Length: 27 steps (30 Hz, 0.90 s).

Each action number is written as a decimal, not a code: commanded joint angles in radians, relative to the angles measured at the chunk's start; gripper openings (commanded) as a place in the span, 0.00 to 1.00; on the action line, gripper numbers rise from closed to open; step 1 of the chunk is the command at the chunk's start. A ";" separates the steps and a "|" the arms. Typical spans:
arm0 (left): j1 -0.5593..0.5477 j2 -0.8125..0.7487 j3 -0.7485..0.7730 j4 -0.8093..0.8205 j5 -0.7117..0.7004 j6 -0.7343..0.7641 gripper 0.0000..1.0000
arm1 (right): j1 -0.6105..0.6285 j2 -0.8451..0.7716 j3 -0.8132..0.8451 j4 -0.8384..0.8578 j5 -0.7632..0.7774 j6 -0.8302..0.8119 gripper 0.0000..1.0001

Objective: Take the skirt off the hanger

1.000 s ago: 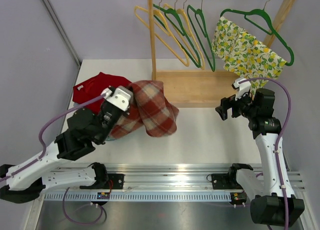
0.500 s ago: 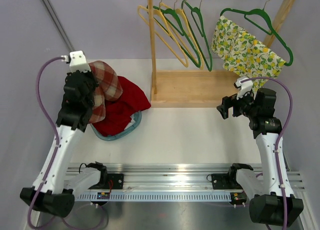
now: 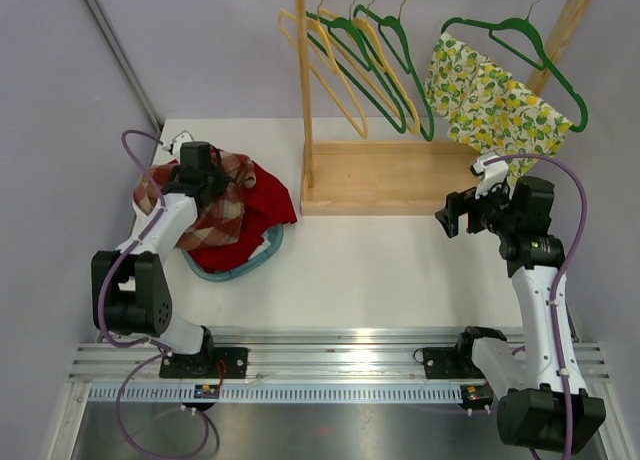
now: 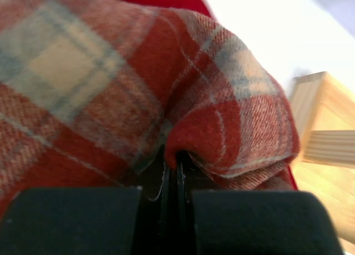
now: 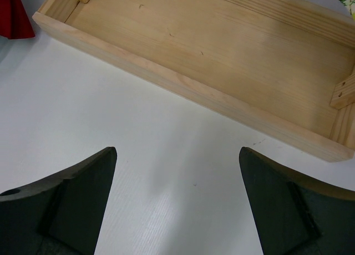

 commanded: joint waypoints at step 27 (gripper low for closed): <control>-0.005 -0.584 -0.092 -0.021 0.534 0.366 0.99 | -0.015 0.172 0.736 -0.570 0.018 -0.058 0.98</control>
